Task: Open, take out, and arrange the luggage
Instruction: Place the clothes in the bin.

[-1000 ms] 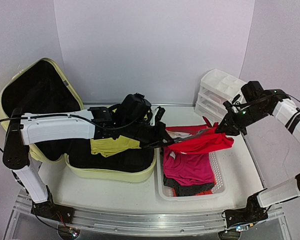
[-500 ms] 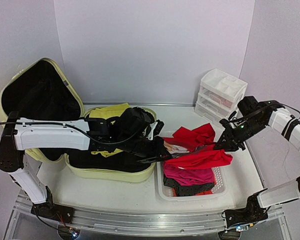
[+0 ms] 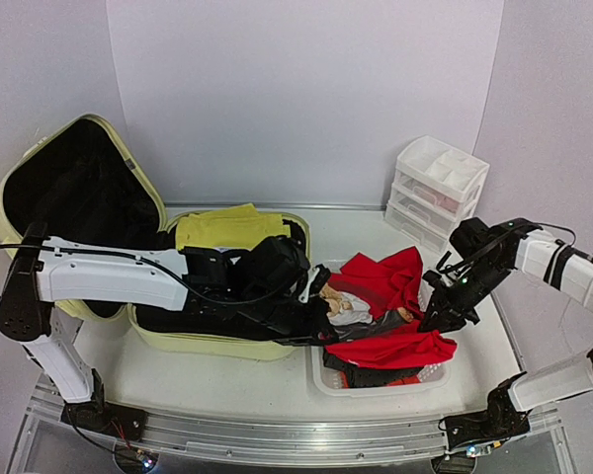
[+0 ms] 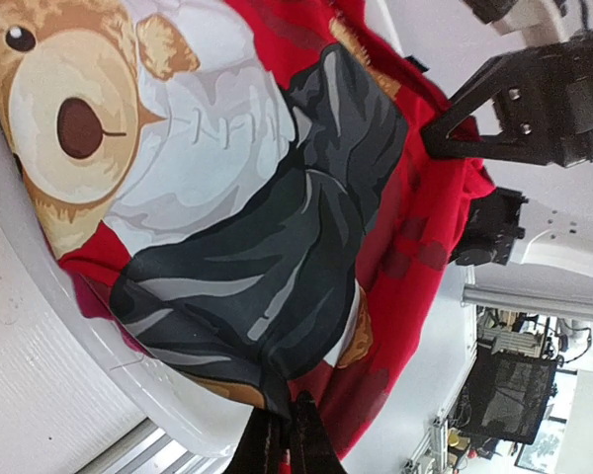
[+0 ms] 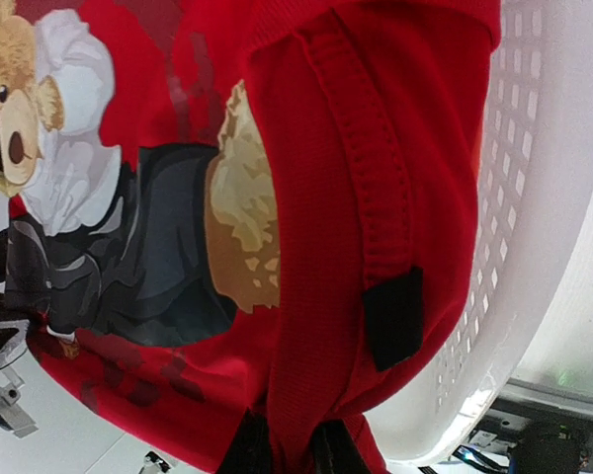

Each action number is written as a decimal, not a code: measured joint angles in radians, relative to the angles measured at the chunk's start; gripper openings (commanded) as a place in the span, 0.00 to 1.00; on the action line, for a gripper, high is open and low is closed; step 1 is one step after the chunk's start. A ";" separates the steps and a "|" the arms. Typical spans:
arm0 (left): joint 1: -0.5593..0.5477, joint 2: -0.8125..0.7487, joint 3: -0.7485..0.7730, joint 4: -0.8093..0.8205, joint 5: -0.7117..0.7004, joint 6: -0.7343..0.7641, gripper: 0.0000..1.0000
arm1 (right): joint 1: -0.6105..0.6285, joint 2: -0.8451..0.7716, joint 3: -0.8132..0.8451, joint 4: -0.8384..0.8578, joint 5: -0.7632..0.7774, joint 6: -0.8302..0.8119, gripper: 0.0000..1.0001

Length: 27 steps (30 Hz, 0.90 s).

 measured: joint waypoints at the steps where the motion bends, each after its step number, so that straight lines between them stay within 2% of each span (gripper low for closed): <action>1: -0.008 0.014 0.000 -0.010 0.008 0.000 0.01 | 0.029 0.006 -0.003 0.000 0.030 0.011 0.13; 2: -0.015 0.029 0.000 -0.022 0.015 -0.001 0.01 | 0.054 0.016 -0.005 0.000 0.055 0.019 0.15; 4: -0.028 0.055 0.000 -0.037 0.022 -0.001 0.03 | 0.086 0.038 -0.007 0.001 0.095 0.032 0.30; 5: -0.035 0.068 0.000 -0.041 0.024 -0.001 0.10 | 0.093 0.046 -0.007 0.000 0.113 0.037 0.39; 7: -0.043 0.086 0.000 -0.066 0.026 0.001 0.31 | 0.096 0.055 -0.006 -0.010 0.161 0.040 0.49; 10: -0.049 0.087 0.009 -0.114 0.052 0.021 0.58 | 0.093 0.059 0.019 -0.041 0.240 0.038 0.51; 12: -0.054 0.080 0.032 -0.142 0.045 0.041 0.66 | 0.093 0.058 0.066 -0.061 0.279 0.032 0.51; 15: -0.058 0.059 0.056 -0.223 0.008 0.075 0.67 | 0.093 0.054 0.154 -0.069 0.310 0.017 0.49; 18: -0.057 0.040 0.095 -0.298 -0.054 0.104 0.63 | 0.097 0.037 0.207 -0.064 0.306 0.000 0.46; 24: -0.051 0.013 0.165 -0.349 -0.154 0.158 0.39 | 0.125 -0.008 0.196 0.010 0.220 -0.003 0.39; 27: -0.042 0.013 0.184 -0.352 -0.186 0.177 0.31 | 0.131 -0.021 0.158 0.063 0.179 0.007 0.37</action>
